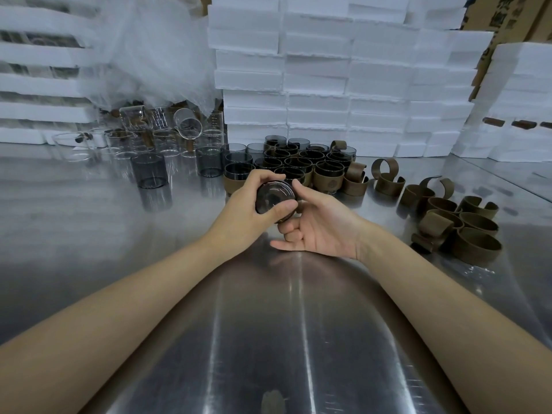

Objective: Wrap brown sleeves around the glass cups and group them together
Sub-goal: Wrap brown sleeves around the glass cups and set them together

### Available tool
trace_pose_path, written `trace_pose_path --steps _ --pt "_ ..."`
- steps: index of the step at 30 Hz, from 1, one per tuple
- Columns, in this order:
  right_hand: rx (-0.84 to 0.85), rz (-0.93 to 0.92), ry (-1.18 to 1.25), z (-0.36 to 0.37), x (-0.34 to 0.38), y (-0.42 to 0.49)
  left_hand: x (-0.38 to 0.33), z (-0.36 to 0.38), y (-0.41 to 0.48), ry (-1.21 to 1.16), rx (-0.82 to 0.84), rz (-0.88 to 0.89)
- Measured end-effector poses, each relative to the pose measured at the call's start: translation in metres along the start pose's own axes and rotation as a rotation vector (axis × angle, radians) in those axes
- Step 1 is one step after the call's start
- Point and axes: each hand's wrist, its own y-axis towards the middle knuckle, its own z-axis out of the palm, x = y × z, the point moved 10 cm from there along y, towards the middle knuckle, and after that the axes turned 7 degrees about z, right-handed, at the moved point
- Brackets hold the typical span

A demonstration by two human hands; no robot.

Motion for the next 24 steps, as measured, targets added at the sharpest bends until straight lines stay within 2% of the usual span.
trace_pose_path --steps 7,12,24 --pt "-0.003 0.024 -0.018 0.001 -0.002 0.000 -0.008 -0.011 0.000 0.008 -0.084 0.071" --pt "-0.007 0.009 -0.005 -0.002 -0.001 0.001 -0.003 0.001 -0.001 -0.030 0.033 0.023" --pt "-0.062 0.001 -0.187 0.002 -0.002 0.004 -0.006 -0.012 0.002 0.055 -0.114 0.060"
